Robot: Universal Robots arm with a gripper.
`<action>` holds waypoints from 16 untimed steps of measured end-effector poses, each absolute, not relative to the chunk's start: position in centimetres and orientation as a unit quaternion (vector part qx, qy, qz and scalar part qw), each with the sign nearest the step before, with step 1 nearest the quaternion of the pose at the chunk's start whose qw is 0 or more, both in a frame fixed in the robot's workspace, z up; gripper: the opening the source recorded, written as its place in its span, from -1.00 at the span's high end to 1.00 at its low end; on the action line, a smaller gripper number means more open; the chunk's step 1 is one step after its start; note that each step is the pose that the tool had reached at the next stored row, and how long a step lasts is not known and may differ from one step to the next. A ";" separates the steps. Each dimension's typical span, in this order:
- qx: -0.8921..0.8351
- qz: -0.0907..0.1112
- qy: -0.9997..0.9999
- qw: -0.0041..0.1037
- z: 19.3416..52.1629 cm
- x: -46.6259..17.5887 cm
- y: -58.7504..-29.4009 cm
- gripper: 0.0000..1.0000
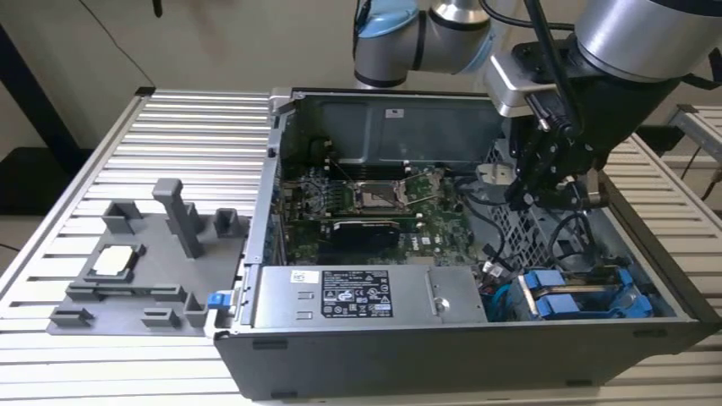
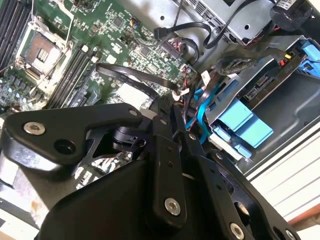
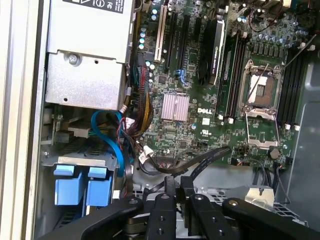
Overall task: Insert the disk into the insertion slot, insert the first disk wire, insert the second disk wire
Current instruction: 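Insert the first disk wire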
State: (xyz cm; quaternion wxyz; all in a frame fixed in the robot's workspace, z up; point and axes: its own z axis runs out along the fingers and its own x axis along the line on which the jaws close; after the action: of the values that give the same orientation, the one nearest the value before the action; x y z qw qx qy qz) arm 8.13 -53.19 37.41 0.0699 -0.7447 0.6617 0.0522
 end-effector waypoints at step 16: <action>-0.745 0.048 0.662 0.065 37.4 8.2 -53.2 0.68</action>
State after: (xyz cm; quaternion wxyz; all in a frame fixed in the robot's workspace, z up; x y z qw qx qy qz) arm 8.23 -53.19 37.39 0.0648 -0.7451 0.6620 0.0480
